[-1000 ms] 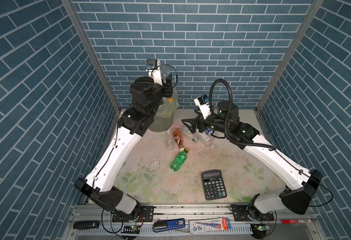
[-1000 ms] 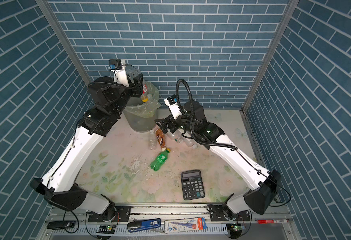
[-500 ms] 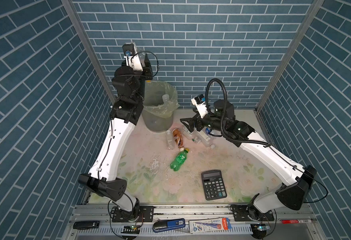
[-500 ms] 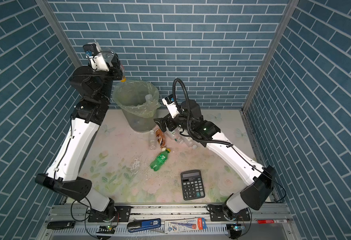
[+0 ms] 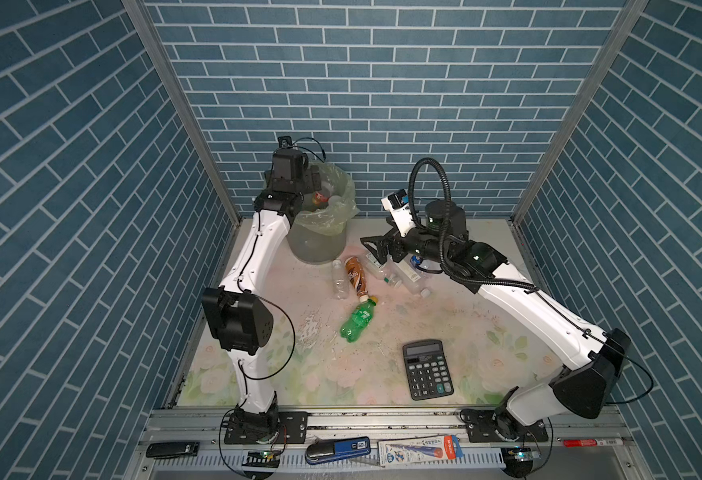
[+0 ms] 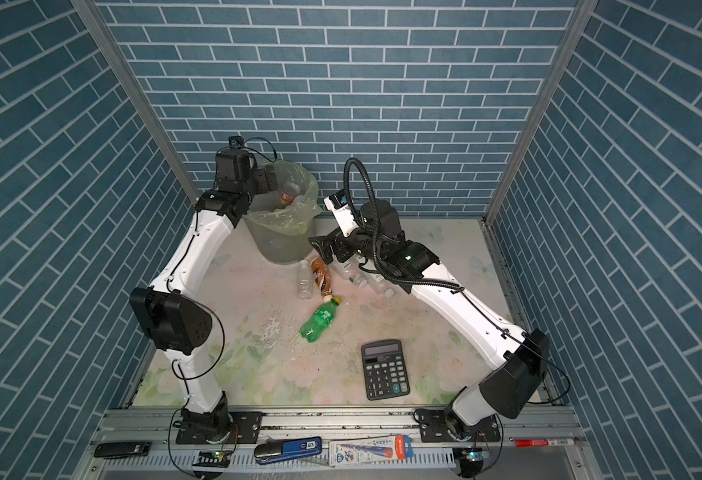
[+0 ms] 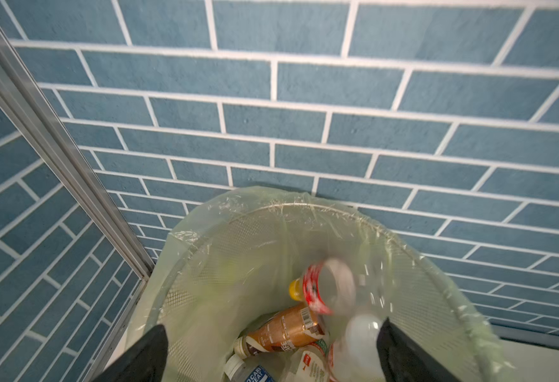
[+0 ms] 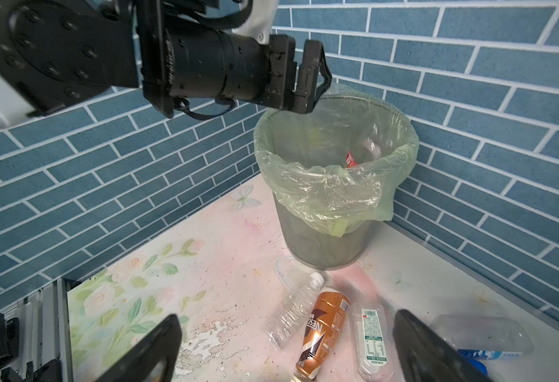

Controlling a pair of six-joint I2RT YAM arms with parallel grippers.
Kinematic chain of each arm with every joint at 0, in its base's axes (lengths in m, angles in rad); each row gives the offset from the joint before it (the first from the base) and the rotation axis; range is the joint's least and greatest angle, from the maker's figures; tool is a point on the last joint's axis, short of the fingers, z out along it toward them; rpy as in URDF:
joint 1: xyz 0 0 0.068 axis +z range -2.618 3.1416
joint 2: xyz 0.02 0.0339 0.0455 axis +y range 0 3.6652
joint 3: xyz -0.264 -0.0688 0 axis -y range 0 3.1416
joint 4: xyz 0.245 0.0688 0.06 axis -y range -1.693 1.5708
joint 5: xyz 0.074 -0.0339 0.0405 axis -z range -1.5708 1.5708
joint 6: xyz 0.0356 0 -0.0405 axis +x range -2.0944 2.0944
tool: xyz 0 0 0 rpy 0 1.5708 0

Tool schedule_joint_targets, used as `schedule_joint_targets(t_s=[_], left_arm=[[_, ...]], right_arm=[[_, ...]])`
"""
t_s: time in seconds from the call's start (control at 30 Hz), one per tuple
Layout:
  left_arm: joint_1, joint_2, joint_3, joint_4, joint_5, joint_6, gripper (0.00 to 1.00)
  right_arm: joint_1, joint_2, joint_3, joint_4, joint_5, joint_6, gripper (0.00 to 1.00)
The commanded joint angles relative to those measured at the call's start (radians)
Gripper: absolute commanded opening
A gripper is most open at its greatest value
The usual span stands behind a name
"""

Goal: Throw the plastic bottles in the bin
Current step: 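Lower the left gripper over the bin and open it to drop the bottle, then lower the right gripper onto the Pepsi bottle while the left gripper moves toward the bottles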

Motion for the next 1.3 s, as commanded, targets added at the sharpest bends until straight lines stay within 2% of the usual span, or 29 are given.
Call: schedule_joint_targets(t_s=[0.0, 0.3, 0.5, 0.7, 0.8, 1.03, 1.27], left_arm=[[-0.011, -0.082, 0.054, 0.005, 0.028, -0.029, 0.99], [-0.072, -0.126, 0.039, -0.015, 0.044, -0.020, 0.99], [-0.118, -0.206, -0.046, -0.011, 0.092, -0.064, 0.99], [-0.157, -0.328, -0.251, 0.061, 0.148, -0.149, 0.99], [-0.209, -0.389, -0.347, 0.098, 0.145, -0.138, 0.99], [-0.350, -0.498, -0.614, 0.177, 0.143, -0.208, 0.99], [-0.388, -0.540, -0.818, 0.232, 0.207, -0.344, 0.99]], right_arm=[[0.001, -0.038, -0.038, 0.024, 0.015, -0.025, 0.99], [0.000, -0.064, -0.070, 0.028, 0.038, -0.005, 0.99], [-0.019, -0.078, -0.097, 0.009, 0.105, 0.029, 0.99], [-0.096, -0.077, -0.133, -0.057, 0.157, 0.114, 0.99], [-0.151, -0.075, -0.170, -0.082, 0.155, 0.162, 0.99], [-0.239, -0.046, -0.238, -0.169, 0.136, 0.222, 0.98], [-0.307, -0.003, -0.322, -0.148, 0.128, 0.277, 0.96]])
